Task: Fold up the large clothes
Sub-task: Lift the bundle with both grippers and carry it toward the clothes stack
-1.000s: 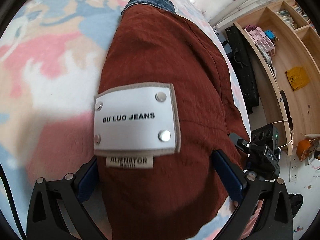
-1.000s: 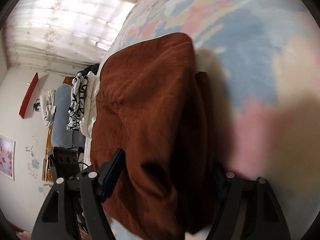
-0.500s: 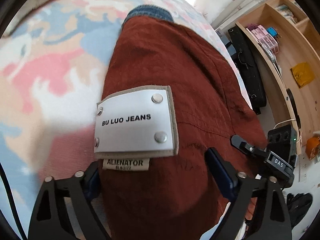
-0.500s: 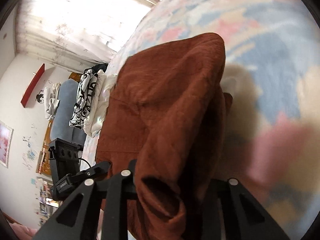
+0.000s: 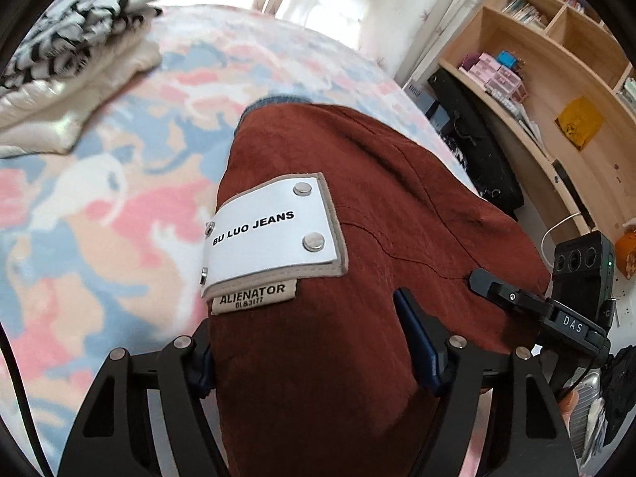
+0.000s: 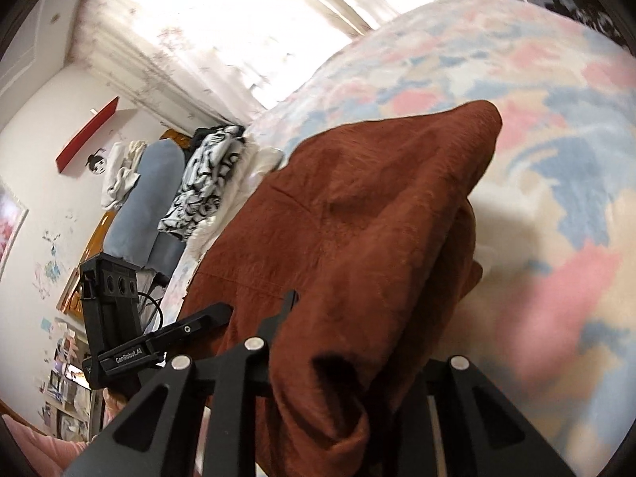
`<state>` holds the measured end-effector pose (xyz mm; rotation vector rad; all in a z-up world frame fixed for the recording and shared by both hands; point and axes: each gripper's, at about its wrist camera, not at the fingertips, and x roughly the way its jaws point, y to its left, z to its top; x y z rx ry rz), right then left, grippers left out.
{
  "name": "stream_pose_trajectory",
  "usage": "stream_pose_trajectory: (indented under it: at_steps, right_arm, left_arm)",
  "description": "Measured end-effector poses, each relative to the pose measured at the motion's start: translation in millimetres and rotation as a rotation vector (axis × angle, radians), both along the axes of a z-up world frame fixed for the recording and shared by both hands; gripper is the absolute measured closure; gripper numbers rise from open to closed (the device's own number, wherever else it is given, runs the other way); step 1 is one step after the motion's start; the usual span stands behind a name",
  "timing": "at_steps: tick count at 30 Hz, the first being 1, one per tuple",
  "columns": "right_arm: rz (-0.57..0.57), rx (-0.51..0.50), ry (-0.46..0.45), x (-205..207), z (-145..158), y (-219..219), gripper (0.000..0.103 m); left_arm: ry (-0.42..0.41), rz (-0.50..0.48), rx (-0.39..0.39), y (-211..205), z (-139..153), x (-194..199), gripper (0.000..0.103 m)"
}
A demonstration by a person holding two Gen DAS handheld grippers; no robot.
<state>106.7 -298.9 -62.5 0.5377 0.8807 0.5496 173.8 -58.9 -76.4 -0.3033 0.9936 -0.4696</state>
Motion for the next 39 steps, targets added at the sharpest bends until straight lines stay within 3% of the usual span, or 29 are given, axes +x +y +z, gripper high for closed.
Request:
stream_pose_trajectory:
  at_steps: [14, 23, 29, 33, 39]
  right_arm:
    - [0.098, -0.022, -0.142, -18, 84, 97, 0.082]
    - [0.158, 0.013, -0.222, 5, 136, 182, 0.082]
    - [0.177, 0.033, -0.275, 63, 179, 244, 0.082]
    - [0.176, 0.028, -0.316, 115, 202, 288, 0.082]
    - [0.158, 0.032, -0.342, 204, 200, 357, 0.082]
  left_arm:
    - [-0.117, 0.079, -0.028, 116, 85, -42, 0.03]
    - [-0.203, 0.121, 0.018, 203, 153, -23, 0.03]
    - [-0.289, 0.144, 0.051, 261, 203, 32, 0.03]
    - [-0.331, 0.158, 0.069, 308, 229, 96, 0.03]
    - [-0.356, 0.176, 0.108, 370, 228, 192, 0.03]
